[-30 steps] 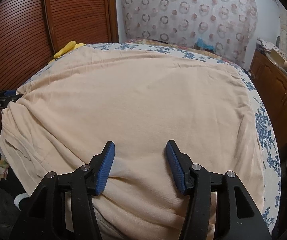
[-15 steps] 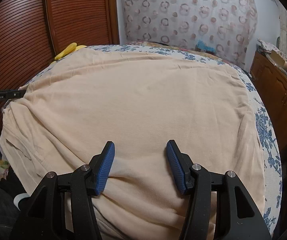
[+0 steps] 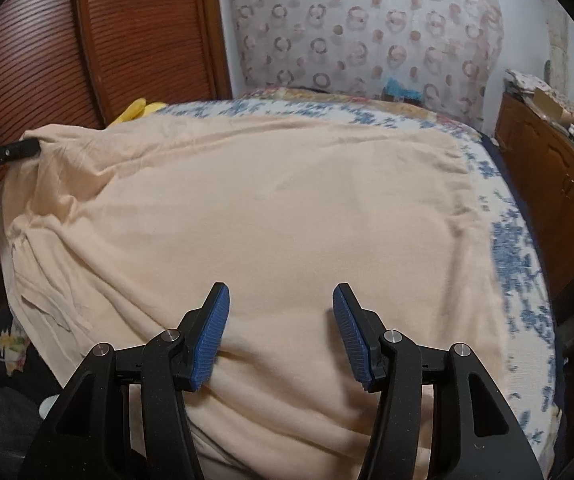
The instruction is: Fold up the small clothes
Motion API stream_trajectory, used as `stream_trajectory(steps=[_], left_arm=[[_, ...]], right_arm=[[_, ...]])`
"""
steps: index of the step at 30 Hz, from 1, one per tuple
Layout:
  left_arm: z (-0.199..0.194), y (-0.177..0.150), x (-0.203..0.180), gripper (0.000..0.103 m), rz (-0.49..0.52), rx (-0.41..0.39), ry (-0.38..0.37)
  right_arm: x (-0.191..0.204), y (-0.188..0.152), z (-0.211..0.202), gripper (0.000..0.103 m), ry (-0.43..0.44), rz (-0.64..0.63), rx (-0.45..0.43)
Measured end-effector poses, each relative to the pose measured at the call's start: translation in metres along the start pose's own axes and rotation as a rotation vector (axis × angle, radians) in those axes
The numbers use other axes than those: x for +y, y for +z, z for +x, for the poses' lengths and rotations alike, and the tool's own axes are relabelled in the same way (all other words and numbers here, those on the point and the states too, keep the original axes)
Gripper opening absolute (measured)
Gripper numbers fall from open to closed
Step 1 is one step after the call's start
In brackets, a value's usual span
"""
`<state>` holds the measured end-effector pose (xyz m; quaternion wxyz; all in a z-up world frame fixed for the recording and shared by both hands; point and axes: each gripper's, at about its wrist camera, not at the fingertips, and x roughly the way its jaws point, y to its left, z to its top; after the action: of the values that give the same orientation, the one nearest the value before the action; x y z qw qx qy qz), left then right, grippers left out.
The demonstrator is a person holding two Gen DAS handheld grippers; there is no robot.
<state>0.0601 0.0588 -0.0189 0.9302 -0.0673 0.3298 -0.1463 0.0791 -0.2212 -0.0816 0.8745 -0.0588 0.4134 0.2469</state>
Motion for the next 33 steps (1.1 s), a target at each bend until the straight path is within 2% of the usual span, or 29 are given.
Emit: stream_trajectory(steps=[10,20,27,33], left_arm=[[0.032,0.058,-0.088,0.004,0.138,-0.006,-0.143],[0.07,0.112,-0.198,0.004,0.284,0.007,-0.281],[0.097,0.12,-0.251,0.004,0.328,0.064,-0.339],[0.121,0.107,-0.27,0.006,0.335,0.139,-0.348]], right_arm=[[-0.035,-0.003,-0.042,0.055,-0.06,0.057,-0.053],[-0.07,-0.022,-0.074,0.055,-0.13,0.105,-0.08],[-0.092,-0.037,-0.094,0.055,-0.161,0.154,-0.098],[-0.105,-0.046,-0.104,0.055,-0.176,0.176,-0.101]])
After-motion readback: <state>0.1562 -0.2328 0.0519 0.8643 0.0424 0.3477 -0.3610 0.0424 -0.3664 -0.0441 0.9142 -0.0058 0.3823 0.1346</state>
